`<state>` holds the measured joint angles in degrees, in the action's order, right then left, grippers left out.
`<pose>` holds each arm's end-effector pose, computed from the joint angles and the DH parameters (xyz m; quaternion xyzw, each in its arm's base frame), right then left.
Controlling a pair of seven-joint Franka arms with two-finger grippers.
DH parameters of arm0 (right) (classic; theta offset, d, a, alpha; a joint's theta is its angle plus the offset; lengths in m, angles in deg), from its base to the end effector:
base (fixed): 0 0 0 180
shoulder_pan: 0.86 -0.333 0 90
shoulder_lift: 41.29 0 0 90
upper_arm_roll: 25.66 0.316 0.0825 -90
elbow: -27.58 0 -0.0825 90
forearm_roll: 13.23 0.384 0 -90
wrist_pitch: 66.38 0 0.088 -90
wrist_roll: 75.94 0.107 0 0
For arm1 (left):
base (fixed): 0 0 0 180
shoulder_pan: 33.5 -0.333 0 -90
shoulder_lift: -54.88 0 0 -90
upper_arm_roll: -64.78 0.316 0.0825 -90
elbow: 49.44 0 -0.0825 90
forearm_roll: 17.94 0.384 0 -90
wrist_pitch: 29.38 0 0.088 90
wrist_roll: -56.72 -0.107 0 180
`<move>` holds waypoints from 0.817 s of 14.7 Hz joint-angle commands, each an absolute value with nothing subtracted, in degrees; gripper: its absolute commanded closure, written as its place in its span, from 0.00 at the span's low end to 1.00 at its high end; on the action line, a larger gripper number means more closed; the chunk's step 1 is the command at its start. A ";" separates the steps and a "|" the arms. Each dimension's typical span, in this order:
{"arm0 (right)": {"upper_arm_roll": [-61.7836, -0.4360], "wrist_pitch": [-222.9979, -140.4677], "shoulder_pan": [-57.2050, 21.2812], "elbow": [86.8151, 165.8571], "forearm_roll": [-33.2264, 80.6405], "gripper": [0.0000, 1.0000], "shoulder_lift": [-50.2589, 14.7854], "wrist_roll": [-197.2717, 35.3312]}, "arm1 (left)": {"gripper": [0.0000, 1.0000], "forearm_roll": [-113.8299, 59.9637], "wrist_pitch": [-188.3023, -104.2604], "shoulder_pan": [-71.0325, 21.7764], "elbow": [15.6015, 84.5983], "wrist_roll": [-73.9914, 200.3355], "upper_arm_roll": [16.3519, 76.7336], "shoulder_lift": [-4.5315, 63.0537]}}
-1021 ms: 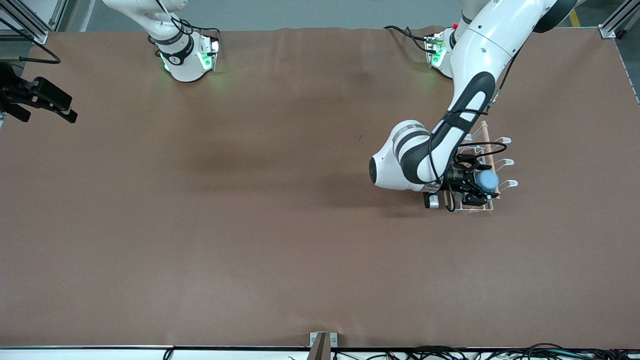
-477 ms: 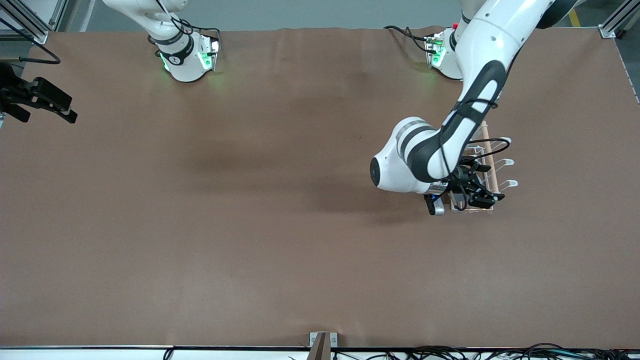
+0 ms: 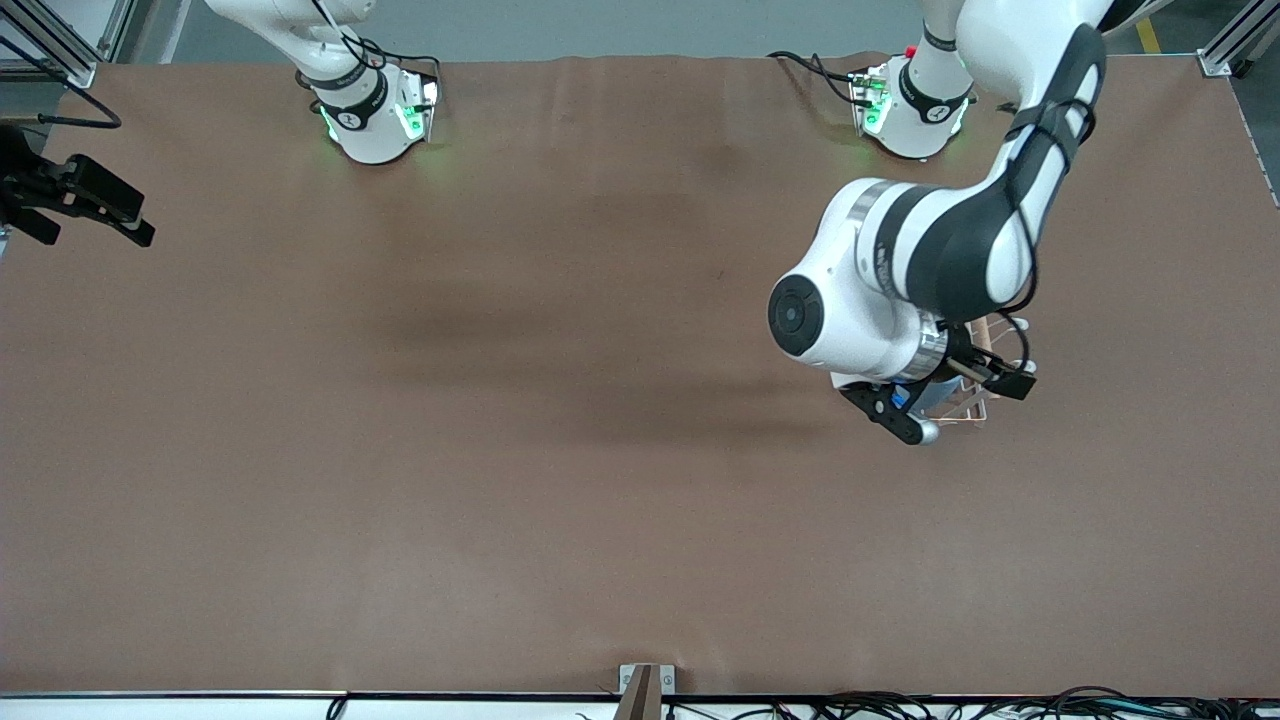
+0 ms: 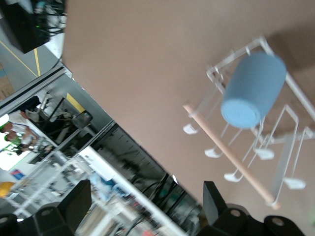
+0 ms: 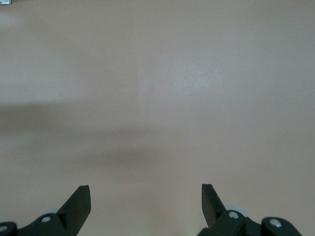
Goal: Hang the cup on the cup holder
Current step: 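Open the left gripper and lift it away from the cup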
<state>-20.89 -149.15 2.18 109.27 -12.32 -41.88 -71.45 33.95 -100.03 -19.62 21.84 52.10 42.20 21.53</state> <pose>0.5366 0.0184 0.6864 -0.9996 0.0230 -0.0141 0.0082 0.6204 -0.2499 0.4438 -0.8574 0.2929 0.1569 0.3930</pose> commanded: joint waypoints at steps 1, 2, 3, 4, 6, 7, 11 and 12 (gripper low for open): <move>-20.48 -149.61 2.92 110.19 -11.82 0.01 -42.61 -70.93 | 0.00 30.85 -102.06 -19.88 15.35 59.33 41.67 21.65; -20.48 -149.61 2.92 110.19 -11.82 0.01 -42.61 -70.84 | 0.00 29.45 -102.24 -20.14 15.34 61.18 41.84 23.57; -20.48 -149.61 2.92 110.28 -11.82 0.01 -42.52 -70.93 | 0.00 27.78 -102.50 -20.49 15.34 62.60 41.84 25.16; -20.48 -149.61 2.92 110.28 -11.82 0.01 -42.52 -70.93 | 0.00 25.76 -102.77 -21.10 15.34 64.52 41.75 26.22; -20.48 -149.61 2.92 110.28 -11.82 0.01 -42.43 -70.93 | 0.00 19.62 -104.87 -23.21 15.43 68.31 41.84 29.47; -20.48 -149.61 2.92 110.20 -11.82 0.01 -42.52 -70.84 | 0.00 16.02 -106.36 -24.96 15.34 69.45 41.75 30.70; -20.48 -149.52 2.92 110.28 -11.82 0.01 -42.43 -70.84 | 0.00 3.80 -108.84 -30.32 15.69 69.73 41.93 35.80; -20.48 -149.61 2.92 110.28 -11.82 0.01 -42.34 -70.84 | 0.00 0.20 -108.75 -31.73 15.86 69.73 42.19 37.55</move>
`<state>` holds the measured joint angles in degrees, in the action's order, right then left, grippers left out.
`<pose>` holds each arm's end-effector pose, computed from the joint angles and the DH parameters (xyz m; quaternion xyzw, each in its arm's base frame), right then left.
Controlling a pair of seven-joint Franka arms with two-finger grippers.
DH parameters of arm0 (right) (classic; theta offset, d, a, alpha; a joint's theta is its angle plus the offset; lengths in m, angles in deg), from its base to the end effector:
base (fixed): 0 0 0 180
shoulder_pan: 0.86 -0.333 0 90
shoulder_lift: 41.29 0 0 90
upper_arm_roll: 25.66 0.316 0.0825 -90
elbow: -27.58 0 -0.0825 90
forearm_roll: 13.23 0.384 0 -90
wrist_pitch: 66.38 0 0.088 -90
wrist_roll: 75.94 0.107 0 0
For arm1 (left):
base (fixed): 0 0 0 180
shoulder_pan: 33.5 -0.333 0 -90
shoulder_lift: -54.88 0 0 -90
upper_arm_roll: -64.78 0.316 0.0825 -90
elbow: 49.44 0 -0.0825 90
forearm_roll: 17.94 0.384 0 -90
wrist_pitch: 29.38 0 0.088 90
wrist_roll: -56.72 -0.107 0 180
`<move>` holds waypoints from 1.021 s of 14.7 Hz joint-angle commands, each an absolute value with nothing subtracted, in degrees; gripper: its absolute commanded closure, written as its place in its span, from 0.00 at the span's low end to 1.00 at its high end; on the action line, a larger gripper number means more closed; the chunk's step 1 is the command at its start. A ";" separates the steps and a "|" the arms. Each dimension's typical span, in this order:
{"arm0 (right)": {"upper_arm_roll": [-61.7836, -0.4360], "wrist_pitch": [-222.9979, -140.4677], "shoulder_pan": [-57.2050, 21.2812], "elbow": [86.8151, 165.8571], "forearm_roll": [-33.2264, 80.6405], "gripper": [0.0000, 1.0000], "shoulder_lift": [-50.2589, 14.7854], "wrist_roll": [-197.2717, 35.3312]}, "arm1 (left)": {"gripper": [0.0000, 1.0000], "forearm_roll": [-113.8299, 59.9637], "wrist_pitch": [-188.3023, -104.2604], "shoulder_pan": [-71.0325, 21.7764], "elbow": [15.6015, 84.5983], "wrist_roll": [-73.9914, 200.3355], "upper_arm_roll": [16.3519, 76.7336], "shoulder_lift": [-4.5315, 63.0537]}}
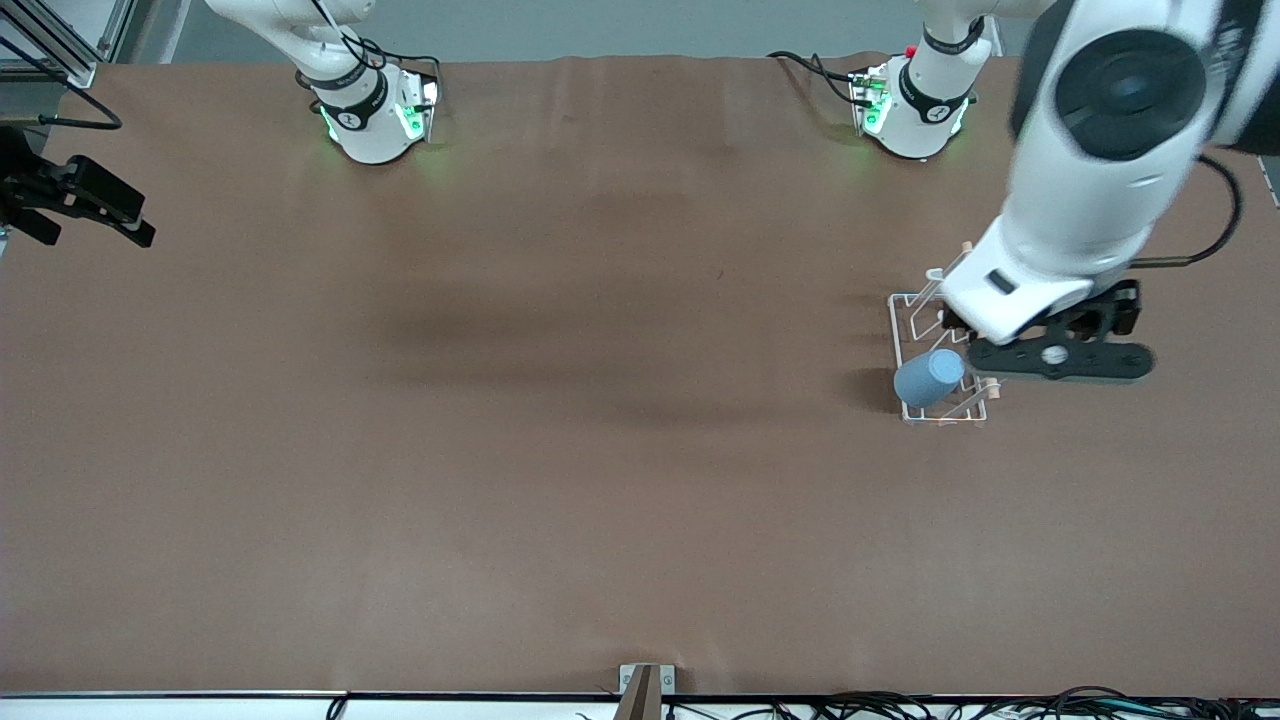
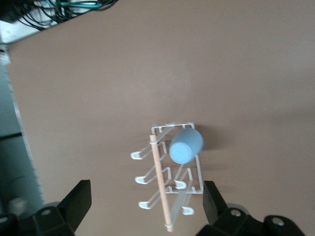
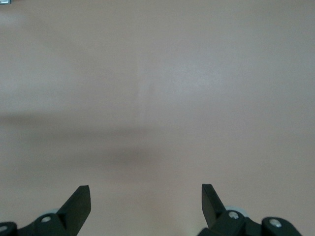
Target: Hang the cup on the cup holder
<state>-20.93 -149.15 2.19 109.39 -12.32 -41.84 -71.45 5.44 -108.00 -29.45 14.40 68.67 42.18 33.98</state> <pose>0.5370 0.0179 0.6850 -0.9996 0.0234 -0.0127 0.0082 0.6095 -0.1904 0.6174 -0.9866 0.0861 -0.0027 0.1388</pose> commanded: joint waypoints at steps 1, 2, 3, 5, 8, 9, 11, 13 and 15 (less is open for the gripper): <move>-20.48 -149.61 2.92 110.28 -11.82 0.01 -42.17 -70.93 | 0.00 -4.36 -108.75 -34.09 16.30 69.73 42.28 38.87; -20.48 -149.70 2.92 110.28 -11.82 0.01 -42.17 -70.84 | 0.00 -9.63 -108.49 -37.60 17.35 69.90 42.28 40.97; -20.48 -149.61 3.00 110.28 -11.82 0.01 -42.17 -70.84 | 0.00 -12.99 -108.40 -39.98 18.84 69.99 42.11 42.56; -20.48 -149.61 3.00 110.20 -11.82 0.01 -42.17 -70.84 | 0.00 -14.77 -108.22 -41.58 22.35 69.99 42.10 46.25; -20.48 -149.61 3.00 110.19 -11.82 0.01 -42.17 -70.84 | 0.00 -14.86 -108.39 -42.03 26.23 70.08 42.37 49.43; -20.48 -149.61 3.00 110.19 -11.82 0.01 -42.17 -70.84 | 0.00 -14.87 -108.40 -42.72 26.32 70.08 42.37 49.43; -20.48 -149.52 3.00 110.19 -11.82 0.01 -42.17 -70.84 | 0.00 -15.48 -108.66 -43.08 26.33 69.99 42.37 49.43; -20.48 -149.61 3.00 110.19 -11.82 0.01 -42.17 -70.84 | 0.00 -15.48 -108.66 -42.99 26.15 68.68 42.37 49.35; -20.48 -149.61 3.00 110.19 -11.82 0.01 -42.17 -70.84 | 0.00 -15.13 -108.66 -42.91 25.89 68.50 42.46 49.08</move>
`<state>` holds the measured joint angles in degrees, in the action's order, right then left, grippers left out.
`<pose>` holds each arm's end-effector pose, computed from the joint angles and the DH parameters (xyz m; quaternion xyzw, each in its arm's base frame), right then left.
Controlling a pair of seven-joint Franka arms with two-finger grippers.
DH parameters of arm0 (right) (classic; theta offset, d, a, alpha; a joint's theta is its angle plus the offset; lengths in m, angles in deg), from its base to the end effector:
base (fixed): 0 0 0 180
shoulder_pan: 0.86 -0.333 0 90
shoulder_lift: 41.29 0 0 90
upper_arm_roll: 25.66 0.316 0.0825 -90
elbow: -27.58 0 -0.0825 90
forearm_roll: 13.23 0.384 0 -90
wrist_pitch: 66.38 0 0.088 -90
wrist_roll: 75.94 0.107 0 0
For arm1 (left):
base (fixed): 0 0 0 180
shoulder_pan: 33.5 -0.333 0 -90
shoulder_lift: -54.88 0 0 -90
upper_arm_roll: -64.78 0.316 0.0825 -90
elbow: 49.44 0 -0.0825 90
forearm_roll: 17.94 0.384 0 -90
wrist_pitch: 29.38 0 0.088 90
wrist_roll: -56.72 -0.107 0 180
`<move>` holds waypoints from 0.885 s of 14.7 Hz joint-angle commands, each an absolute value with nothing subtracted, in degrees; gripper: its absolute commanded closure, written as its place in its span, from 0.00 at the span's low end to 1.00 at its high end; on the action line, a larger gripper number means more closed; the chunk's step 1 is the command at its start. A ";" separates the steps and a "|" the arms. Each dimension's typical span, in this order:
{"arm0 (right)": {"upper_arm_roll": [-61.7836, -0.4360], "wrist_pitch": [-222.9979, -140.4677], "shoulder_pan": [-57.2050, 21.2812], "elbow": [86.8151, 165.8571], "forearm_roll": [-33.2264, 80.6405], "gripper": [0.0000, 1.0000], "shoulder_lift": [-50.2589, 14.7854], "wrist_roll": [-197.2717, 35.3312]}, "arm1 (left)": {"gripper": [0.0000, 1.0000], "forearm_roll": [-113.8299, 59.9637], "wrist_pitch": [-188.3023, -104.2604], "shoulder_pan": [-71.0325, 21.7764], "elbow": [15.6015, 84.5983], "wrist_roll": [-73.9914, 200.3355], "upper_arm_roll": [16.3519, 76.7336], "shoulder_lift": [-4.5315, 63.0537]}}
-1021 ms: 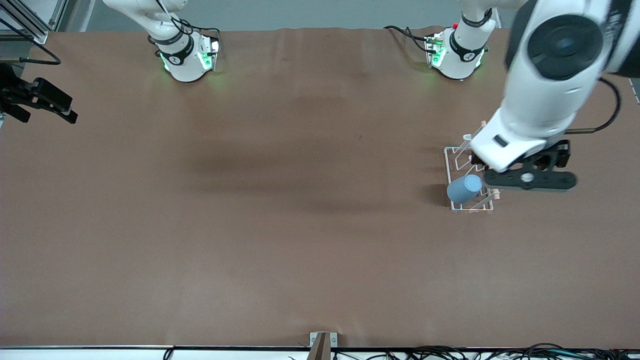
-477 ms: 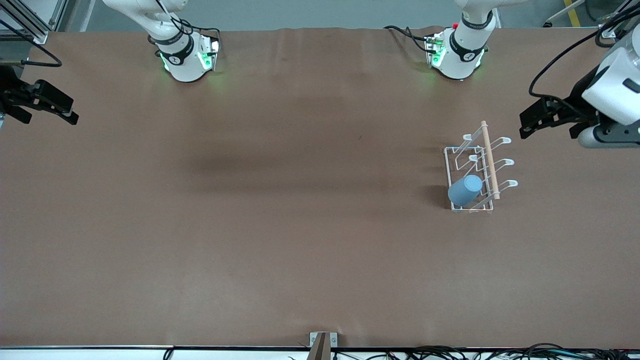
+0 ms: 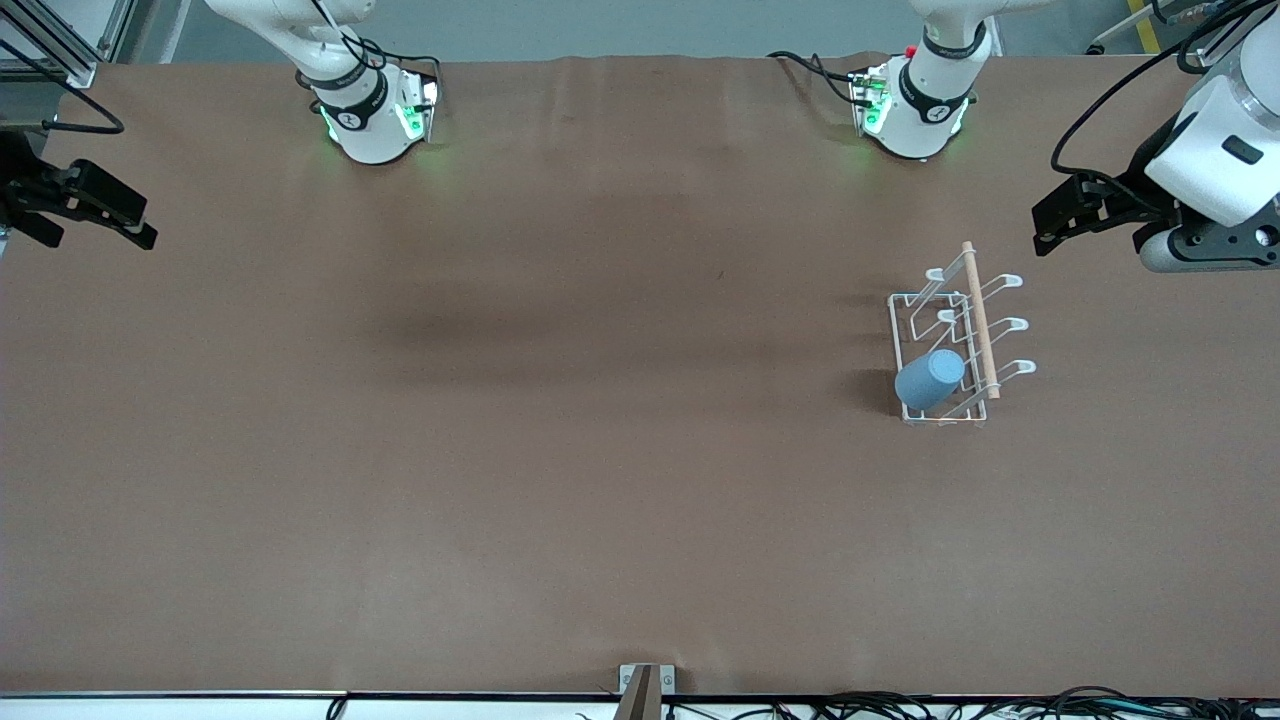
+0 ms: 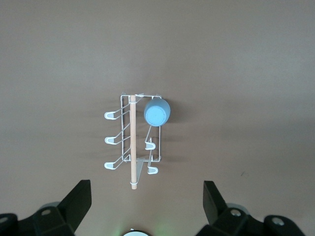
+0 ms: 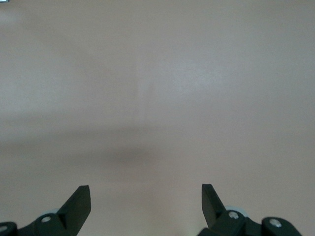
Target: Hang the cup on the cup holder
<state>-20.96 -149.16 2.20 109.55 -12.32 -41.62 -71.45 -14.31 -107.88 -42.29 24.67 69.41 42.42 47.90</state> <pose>0.5384 0.0174 0.6817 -0.9996 0.0238 -0.0095 0.0082 0.5568 -0.1088 0.6714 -0.9998 0.0010 0.0159 0.0119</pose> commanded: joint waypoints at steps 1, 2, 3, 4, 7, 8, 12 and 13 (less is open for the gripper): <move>-20.48 -149.61 3.00 110.19 -11.82 0.01 -42.17 -70.84 | 0.00 -15.22 -108.66 -42.56 25.89 67.54 43.15 49.43; -20.48 -149.61 3.00 110.19 -11.82 0.01 -42.17 -70.93 | 0.00 -14.87 -108.66 -41.51 26.06 66.75 44.73 49.87; -20.48 -149.70 3.00 110.19 -11.91 0.01 -42.17 -70.93 | 0.00 -14.95 -108.66 -39.59 26.15 66.74 47.09 50.22; -20.48 -149.70 3.00 110.19 -11.91 0.01 -42.17 -70.93 | 0.00 -14.87 -108.66 -36.70 26.24 66.39 50.94 50.75; -20.48 -150.05 3.44 110.11 -11.91 0.01 -42.17 -70.93 | 0.00 -15.65 -109.88 -32.18 32.45 64.02 57.65 54.78; -20.48 -150.05 3.44 110.11 -11.91 0.01 -42.17 -70.93 | 0.00 -16.00 -111.63 -32.27 35.78 64.02 57.66 56.88; -20.48 -150.13 3.53 110.11 -11.91 0.01 -42.08 -70.93 | 0.00 -18.45 -115.51 -32.80 44.95 64.10 57.75 62.52; -20.48 -150.14 3.53 110.11 -11.91 0.01 -42.08 -70.93 | 0.00 -18.73 -115.51 -32.80 45.13 64.37 57.84 62.88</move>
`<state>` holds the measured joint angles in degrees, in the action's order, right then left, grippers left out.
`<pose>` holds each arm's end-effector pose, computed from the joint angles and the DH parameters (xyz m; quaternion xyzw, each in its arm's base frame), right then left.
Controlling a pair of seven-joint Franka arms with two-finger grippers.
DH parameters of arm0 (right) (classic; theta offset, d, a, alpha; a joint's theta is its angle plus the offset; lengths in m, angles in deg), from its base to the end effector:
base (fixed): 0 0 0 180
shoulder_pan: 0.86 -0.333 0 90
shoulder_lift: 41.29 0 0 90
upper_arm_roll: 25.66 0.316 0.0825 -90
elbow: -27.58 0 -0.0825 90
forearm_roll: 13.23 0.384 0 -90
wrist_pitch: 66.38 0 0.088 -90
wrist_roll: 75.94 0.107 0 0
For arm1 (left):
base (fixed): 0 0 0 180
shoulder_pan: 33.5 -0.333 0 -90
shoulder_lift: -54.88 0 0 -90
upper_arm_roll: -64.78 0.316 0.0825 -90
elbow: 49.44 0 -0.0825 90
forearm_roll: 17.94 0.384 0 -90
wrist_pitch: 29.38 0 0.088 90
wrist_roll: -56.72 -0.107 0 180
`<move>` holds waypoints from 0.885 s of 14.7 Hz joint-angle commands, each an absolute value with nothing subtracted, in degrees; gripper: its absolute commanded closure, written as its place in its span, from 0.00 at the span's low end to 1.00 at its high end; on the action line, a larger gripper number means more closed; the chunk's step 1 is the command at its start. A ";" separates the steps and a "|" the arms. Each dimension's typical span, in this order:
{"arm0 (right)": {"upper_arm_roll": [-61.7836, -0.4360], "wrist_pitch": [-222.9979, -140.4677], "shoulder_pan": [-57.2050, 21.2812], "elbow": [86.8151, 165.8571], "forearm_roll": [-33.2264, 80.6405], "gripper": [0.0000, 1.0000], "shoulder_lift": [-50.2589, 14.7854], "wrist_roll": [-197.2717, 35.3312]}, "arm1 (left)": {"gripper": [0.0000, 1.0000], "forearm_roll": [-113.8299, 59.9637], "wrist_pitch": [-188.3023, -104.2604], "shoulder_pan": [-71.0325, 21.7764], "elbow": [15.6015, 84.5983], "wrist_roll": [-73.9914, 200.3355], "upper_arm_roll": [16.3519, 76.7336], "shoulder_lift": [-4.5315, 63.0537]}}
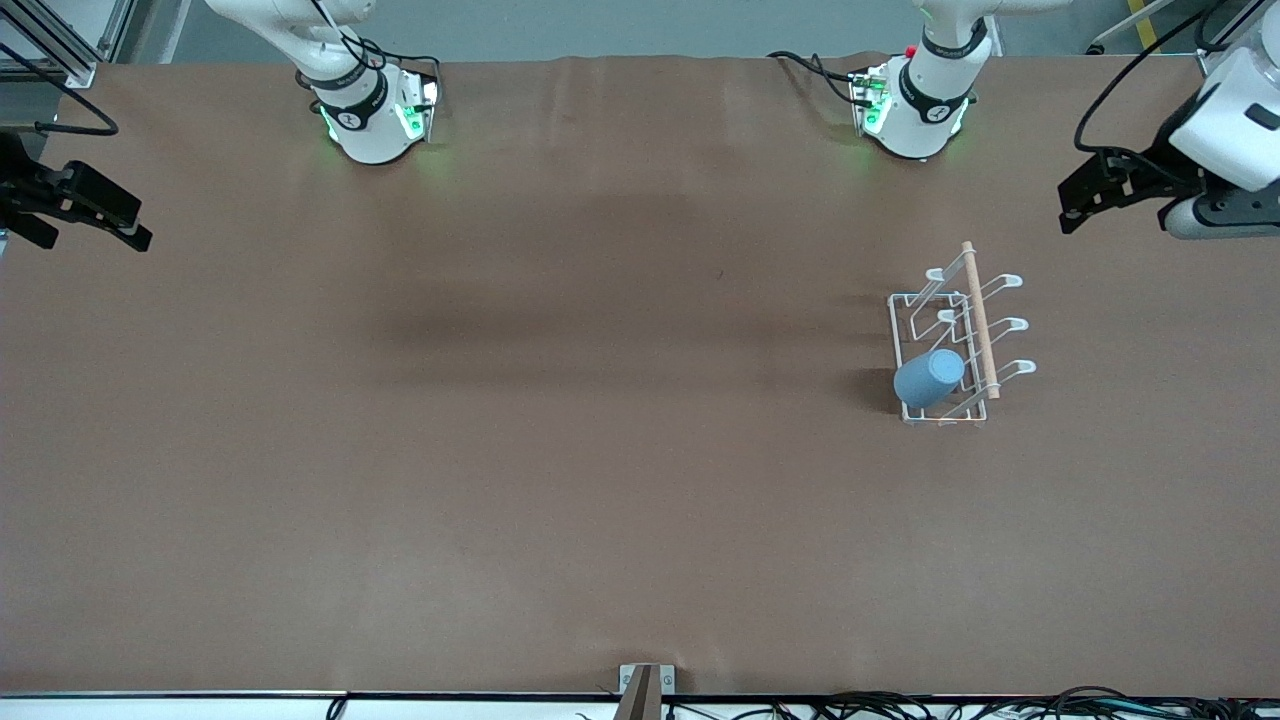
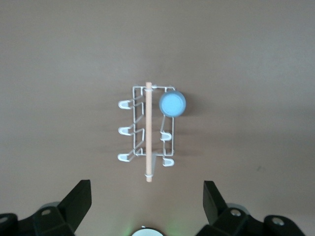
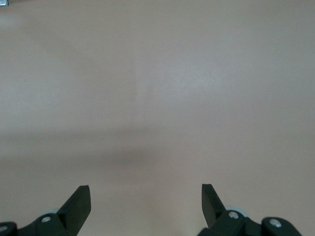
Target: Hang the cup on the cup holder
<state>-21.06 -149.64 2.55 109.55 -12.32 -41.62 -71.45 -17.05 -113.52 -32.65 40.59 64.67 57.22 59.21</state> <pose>0.5394 0.0132 0.6825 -0.9995 0.0277 -0.0137 0.0083 0.5146 -0.0773 0.6557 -0.9998 0.0031 0.0120 0.0146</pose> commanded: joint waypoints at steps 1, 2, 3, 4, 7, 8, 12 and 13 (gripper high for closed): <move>-20.48 -150.14 3.53 110.11 -11.91 0.01 -42.08 -70.93 | 0.00 -18.65 -115.51 -32.80 45.31 64.37 57.84 62.97; -20.48 -150.14 3.53 110.11 -11.91 0.01 -42.08 -70.93 | 0.00 -18.56 -115.43 -32.80 45.74 64.19 57.84 63.23; -20.48 -150.14 3.53 110.11 -11.91 0.01 -42.08 -70.93 | 0.00 -18.30 -115.34 -32.80 45.75 64.11 57.75 63.23; -20.56 -150.14 3.53 110.11 -11.91 0.01 -42.08 -70.93 | 0.00 -18.12 -115.25 -32.71 45.40 64.02 57.75 63.15; -20.48 -150.14 3.53 110.11 -11.91 0.01 -42.08 -70.93 | 0.00 -18.03 -115.16 -32.62 43.65 63.93 57.57 62.27; -20.48 -150.14 3.53 110.11 -11.91 0.01 -42.08 -70.93 | 0.00 -17.94 -115.16 -32.62 43.29 63.84 57.57 61.92; -20.48 -150.40 3.53 110.19 -11.91 0.01 -42.08 -70.93 | 0.00 -17.85 -115.16 -32.71 42.85 63.84 57.57 61.56; -20.48 -150.40 3.53 110.19 -11.91 0.01 -42.08 -70.93 | 0.00 -17.85 -115.16 -32.71 42.85 63.84 57.57 61.56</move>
<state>-21.06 -149.84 2.56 109.55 -12.32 -41.62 -71.45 -17.65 -114.96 -32.66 43.69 64.64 57.51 61.79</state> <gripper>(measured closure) 0.004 0.000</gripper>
